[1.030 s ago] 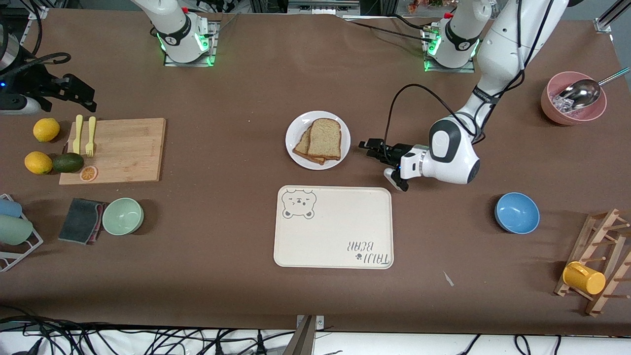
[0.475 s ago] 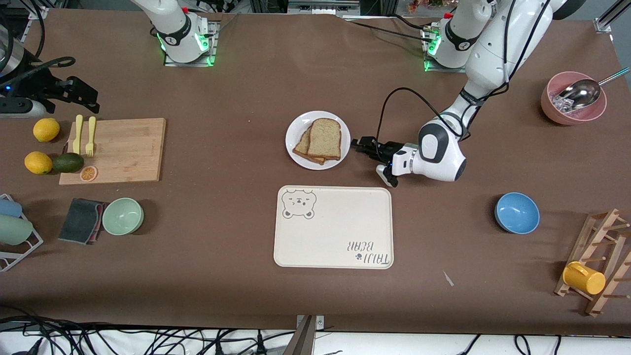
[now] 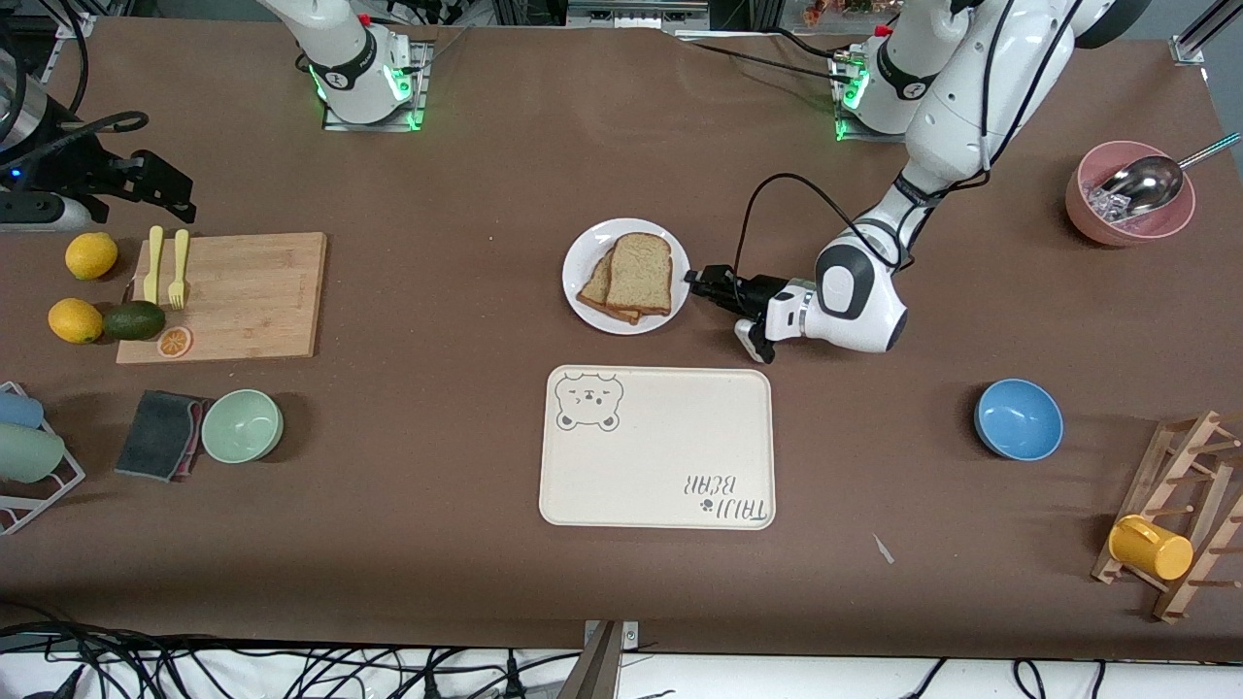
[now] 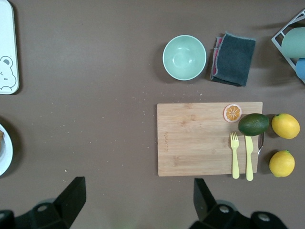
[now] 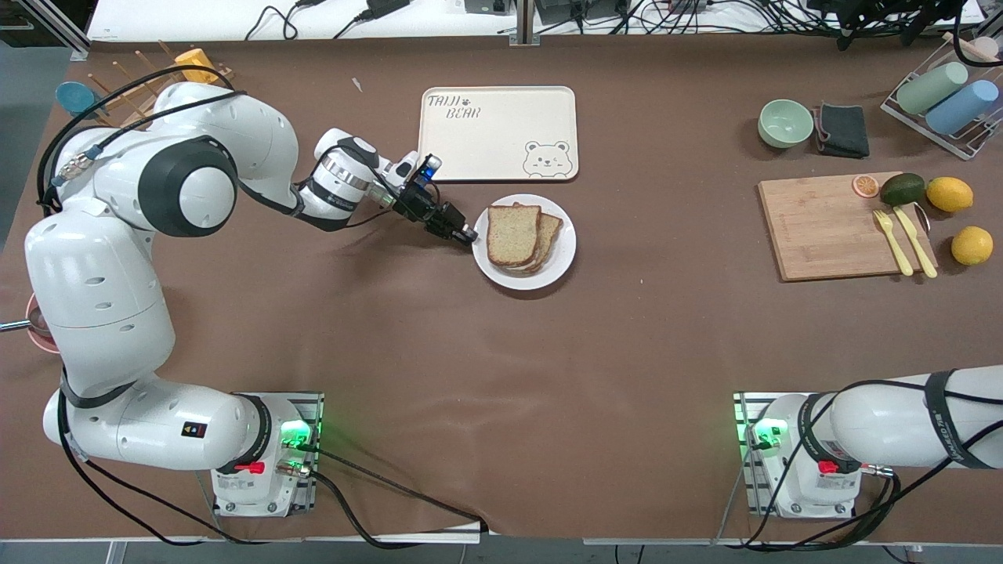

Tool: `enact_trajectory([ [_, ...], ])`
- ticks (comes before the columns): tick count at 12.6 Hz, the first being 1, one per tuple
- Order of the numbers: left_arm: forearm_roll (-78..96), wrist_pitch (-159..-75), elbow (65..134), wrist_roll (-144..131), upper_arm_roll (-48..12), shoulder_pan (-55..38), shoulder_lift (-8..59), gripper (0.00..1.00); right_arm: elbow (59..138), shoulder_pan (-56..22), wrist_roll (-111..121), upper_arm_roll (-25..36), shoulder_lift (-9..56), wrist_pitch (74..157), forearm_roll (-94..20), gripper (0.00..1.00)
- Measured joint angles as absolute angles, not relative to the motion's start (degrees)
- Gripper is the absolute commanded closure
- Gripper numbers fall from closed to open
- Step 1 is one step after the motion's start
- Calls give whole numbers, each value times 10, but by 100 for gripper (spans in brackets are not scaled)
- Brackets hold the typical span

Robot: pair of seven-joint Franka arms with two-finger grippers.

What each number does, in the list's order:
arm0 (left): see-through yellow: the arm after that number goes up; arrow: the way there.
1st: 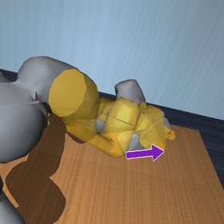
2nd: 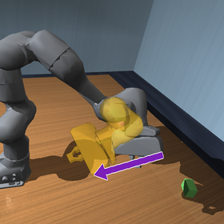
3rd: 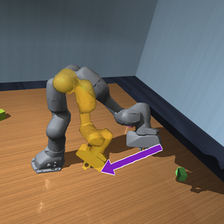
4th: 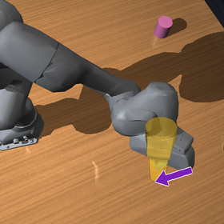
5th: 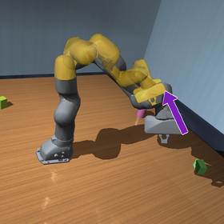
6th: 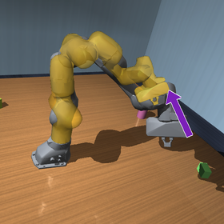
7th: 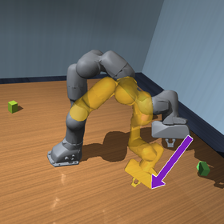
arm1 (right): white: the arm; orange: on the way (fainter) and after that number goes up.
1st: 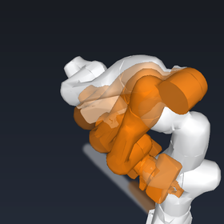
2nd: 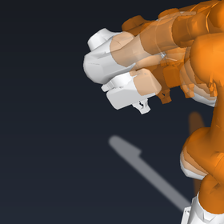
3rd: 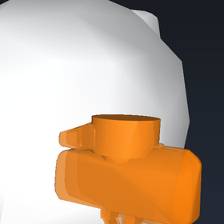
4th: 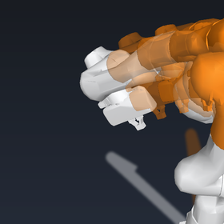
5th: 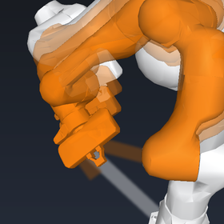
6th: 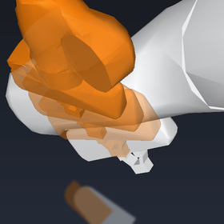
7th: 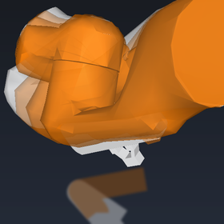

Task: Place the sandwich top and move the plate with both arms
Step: 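Grip the white plate's rim with the left gripper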

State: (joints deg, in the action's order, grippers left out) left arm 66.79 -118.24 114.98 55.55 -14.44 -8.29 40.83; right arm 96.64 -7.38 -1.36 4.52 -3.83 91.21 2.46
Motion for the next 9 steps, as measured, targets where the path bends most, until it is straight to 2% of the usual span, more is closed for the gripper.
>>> enact_trajectory([
  [4,668,-1186,1150,555,-144,-86,408,68,966,-61,-12,47,-38,912,25,0],
  [9,669,-1197,1150,547,-144,-96,409,69,964,-56,-11,47,-28,912,26,0],
])
